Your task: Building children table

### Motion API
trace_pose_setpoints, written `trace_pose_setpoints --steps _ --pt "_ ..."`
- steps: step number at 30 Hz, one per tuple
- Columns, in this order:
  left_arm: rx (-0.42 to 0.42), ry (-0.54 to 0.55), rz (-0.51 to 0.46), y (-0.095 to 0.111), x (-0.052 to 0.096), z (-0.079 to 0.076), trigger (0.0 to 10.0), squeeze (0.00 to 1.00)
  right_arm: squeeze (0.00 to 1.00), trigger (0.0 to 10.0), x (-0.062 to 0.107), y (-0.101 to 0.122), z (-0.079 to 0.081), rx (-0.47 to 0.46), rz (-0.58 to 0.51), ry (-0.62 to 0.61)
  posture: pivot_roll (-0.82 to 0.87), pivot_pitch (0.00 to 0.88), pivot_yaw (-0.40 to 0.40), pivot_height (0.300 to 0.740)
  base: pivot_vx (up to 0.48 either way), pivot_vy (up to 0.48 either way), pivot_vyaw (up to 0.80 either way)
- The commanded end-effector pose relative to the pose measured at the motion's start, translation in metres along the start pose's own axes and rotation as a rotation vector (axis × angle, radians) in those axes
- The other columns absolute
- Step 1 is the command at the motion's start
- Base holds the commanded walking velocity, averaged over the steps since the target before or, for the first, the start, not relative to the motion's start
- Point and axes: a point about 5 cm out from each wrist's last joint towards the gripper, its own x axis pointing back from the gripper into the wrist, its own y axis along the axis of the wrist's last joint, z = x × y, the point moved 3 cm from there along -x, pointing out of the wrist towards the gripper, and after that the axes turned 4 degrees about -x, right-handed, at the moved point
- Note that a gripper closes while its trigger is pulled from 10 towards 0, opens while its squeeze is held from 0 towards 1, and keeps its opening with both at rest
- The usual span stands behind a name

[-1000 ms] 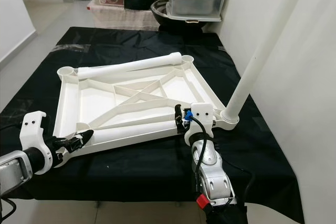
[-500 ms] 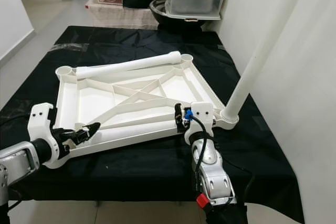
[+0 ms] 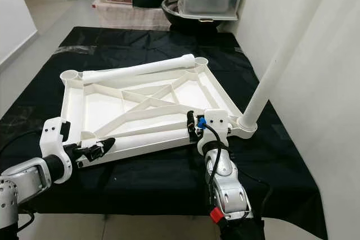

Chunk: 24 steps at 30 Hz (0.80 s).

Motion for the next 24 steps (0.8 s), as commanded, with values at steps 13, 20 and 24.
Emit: trace_pose_setpoints --steps 13,20,24 --pt "0.105 -0.137 -0.114 0.028 -0.008 -0.005 10.0 0.00 0.00 10.0 -0.005 0.015 -0.003 0.008 -0.039 -0.023 0.12 0.064 -0.049 0.740 0.000 0.000 0.00" --pt "0.143 -0.291 -0.001 0.009 -0.008 -0.031 10.0 0.00 0.00 10.0 -0.013 0.030 -0.008 0.001 -0.078 -0.038 0.12 0.057 -0.046 0.740 0.000 0.000 0.00" --pt "0.121 -0.319 0.118 -0.011 -0.004 -0.036 10.0 0.00 0.00 10.0 -0.012 0.030 -0.006 -0.005 -0.084 -0.035 0.12 0.055 -0.048 0.740 0.000 0.000 0.00"
